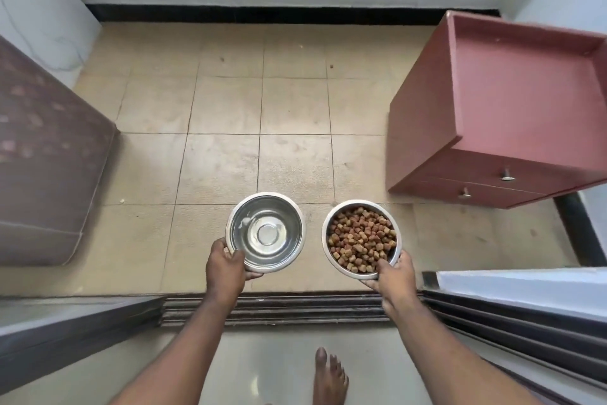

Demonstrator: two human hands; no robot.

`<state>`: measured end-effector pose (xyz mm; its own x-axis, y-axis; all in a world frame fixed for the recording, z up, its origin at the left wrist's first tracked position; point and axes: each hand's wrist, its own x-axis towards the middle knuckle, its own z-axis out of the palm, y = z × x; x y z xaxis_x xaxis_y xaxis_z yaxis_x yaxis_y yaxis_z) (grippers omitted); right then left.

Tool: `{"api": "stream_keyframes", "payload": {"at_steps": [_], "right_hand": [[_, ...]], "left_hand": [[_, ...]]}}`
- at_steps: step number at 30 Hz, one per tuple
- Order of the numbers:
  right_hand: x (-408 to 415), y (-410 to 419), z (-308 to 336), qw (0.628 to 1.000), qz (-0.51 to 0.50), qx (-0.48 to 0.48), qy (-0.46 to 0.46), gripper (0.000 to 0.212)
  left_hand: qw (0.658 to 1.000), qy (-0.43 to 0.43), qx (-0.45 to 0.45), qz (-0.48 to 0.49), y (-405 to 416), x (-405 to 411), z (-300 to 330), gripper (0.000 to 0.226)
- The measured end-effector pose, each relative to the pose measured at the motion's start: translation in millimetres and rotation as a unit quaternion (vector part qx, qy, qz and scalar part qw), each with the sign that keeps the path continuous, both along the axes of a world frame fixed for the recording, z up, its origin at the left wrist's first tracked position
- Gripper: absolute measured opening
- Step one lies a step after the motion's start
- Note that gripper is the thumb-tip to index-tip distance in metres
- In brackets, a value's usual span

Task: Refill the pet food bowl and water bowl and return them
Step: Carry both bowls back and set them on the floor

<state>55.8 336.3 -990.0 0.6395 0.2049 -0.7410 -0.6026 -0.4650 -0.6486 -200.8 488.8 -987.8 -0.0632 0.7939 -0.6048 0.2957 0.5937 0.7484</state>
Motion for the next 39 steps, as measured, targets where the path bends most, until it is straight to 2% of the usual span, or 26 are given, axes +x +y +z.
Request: {"api": "stream_keyframes", "payload": {"at_steps": [7, 14, 22, 31, 34, 35, 37, 39], "right_hand": [[12, 23, -124, 1.000, -0.002, 0.002, 0.016, 0.048], [14, 32, -220, 0.999, 0.008, -0.006, 0.039, 0.056], [15, 39, -277, 0.999, 0.003, 0.006, 0.051, 0.059], [15, 40, -304, 0.999, 0.037, -0.018, 0.036, 0.066], [14, 38, -292, 0.992, 0.107, -0.067, 0.005, 0.060], [16, 38, -285, 0.982, 0.156, -0.100, -0.035, 0.057], [18, 40, -262, 0.939, 0.268, -0.175, -0.123, 0.058], [17, 43, -234, 0.888, 0.360, -0.201, -0.203, 0.072]], "left_hand": [[0.999, -0.010, -0.023, 0.030, 2, 15, -137, 0.036], [0.998, -0.016, -0.047, 0.046, 10, 26, -225, 0.037], [0.998, 0.012, -0.044, 0.035, 20, 22, -284, 0.035], [0.998, -0.005, -0.049, 0.032, 20, 25, -304, 0.030], [0.996, -0.015, -0.086, 0.024, 20, 27, -297, 0.035], [0.996, 0.014, -0.087, 0.005, 20, 28, -292, 0.039], [0.990, 0.109, -0.061, -0.059, 19, 30, -274, 0.060], [0.975, 0.176, -0.011, -0.133, 17, 35, -243, 0.075]]}}
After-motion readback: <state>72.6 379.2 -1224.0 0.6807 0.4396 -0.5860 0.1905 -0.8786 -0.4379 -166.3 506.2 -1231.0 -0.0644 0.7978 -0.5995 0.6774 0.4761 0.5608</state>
